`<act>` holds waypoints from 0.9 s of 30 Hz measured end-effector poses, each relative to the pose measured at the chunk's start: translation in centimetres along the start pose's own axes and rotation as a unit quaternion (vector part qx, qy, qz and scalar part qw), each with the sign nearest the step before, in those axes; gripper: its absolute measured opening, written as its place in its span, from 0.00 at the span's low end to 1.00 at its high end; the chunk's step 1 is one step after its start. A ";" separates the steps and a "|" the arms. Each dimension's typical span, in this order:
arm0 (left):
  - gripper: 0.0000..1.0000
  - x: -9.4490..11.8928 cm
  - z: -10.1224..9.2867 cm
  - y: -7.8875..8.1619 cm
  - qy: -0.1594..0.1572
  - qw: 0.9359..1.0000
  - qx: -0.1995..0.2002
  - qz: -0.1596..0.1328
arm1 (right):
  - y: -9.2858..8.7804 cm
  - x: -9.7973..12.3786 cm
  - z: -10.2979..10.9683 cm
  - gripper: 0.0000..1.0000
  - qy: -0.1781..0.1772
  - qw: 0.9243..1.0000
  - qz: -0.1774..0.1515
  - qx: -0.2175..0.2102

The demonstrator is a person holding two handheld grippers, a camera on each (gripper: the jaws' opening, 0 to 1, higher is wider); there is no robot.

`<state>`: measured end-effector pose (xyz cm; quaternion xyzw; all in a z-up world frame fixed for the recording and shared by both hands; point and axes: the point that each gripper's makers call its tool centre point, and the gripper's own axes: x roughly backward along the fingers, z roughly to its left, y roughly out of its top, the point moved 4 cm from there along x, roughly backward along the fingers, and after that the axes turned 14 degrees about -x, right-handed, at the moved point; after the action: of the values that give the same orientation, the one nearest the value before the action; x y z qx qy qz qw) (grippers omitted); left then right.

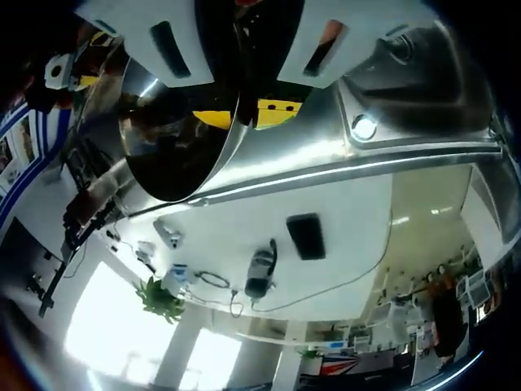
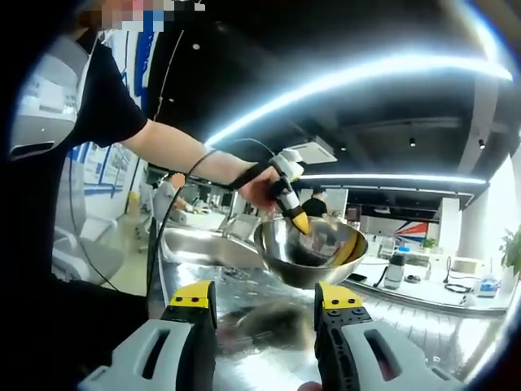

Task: Pick up bowl with dirty water move over sink pour dirty water into sink return bowl to place

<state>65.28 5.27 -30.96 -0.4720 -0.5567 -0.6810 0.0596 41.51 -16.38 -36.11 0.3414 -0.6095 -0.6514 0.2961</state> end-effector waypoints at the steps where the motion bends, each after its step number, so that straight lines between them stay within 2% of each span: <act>1: 0.00 -0.1 -0.1 -0.2 0.000 1.000 0.001 0.001 | 0.0 0.0 0.0 0.42 0.000 1.000 -0.001 0.000; 9: 0.00 -1.2 -0.3 -1.0 -0.001 1.000 0.002 0.008 | 0.1 0.1 0.0 0.42 0.000 1.000 -0.005 -0.004; 20: 0.00 -2.4 0.9 -2.4 0.002 1.000 0.023 0.016 | 0.1 0.1 0.0 0.41 -0.001 1.000 -0.004 -0.004; 23: 0.00 -2.8 1.3 -2.7 0.009 1.000 0.020 0.017 | 0.1 0.1 0.0 0.41 -0.002 1.000 -0.005 -0.005; 25: 0.00 -3.0 1.6 -2.8 0.020 1.000 -0.006 0.018 | 0.1 0.1 -0.1 0.41 -0.002 1.000 -0.004 -0.005; 27: 0.00 -3.0 1.6 -2.9 0.015 1.000 0.004 0.013 | 0.1 0.1 -0.1 0.41 -0.003 1.000 -0.003 -0.004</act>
<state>66.08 6.33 -35.19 -0.4685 -0.5524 -0.6849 0.0792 41.52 -16.47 -36.05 0.3401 -0.6067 -0.6557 0.2938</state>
